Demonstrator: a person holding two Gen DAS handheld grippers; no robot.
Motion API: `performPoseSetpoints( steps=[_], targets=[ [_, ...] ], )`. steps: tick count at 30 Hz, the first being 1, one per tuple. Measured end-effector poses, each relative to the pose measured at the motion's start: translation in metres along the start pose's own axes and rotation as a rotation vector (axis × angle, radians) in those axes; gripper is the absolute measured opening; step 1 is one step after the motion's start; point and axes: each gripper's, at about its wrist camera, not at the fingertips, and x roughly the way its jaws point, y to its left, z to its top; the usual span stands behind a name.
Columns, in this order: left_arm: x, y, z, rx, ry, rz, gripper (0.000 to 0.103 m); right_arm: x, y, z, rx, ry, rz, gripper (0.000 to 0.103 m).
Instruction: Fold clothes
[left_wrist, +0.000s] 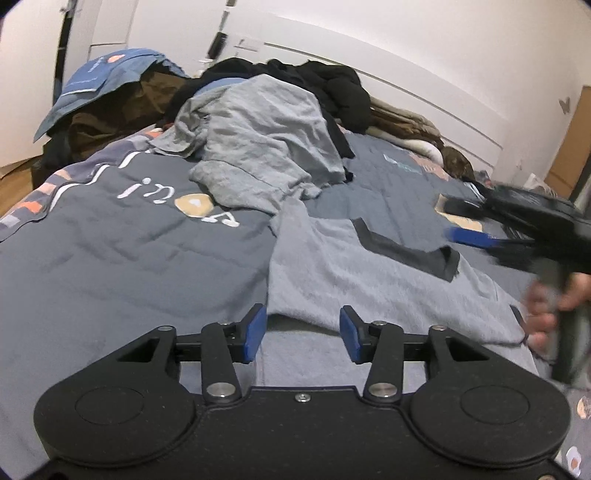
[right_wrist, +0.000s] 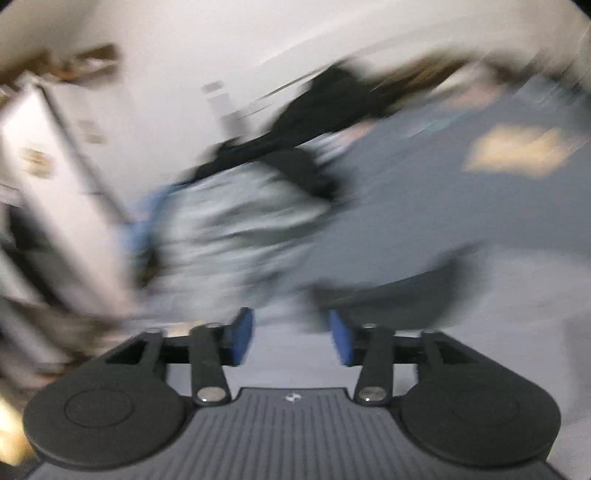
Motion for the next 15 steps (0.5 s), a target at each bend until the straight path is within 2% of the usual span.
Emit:
performPoseSetpoints(
  steps=[1, 2, 7, 10, 14, 15],
  targets=[
    [0.000, 0.004, 0.002, -0.011, -0.002, 0.000, 0.048, 0.020, 0.010, -0.001, 0.018, 0.034, 0.066, 0.056],
    [-0.001, 0.007, 0.005, -0.017, -0.004, 0.001, 0.049, 0.037, 0.019, -0.003, 0.015, 0.063, 0.095, 0.057],
    [0.001, 0.029, 0.014, -0.077, -0.005, 0.036, 0.049, 0.119, 0.045, -0.016, 0.045, 0.204, 0.188, 0.059],
    [0.003, 0.037, 0.017, -0.099, 0.003, 0.046, 0.049, 0.157, 0.041, -0.023, 0.119, 0.265, 0.191, 0.059],
    [0.002, 0.042, 0.020, -0.097, 0.009, 0.048, 0.049, 0.181, 0.029, -0.033, 0.139, 0.280, 0.088, 0.059],
    [0.003, 0.043, 0.020, -0.099, 0.013, 0.051, 0.049, 0.179, 0.024, -0.035, 0.151, 0.270, 0.090, 0.059]
  ],
)
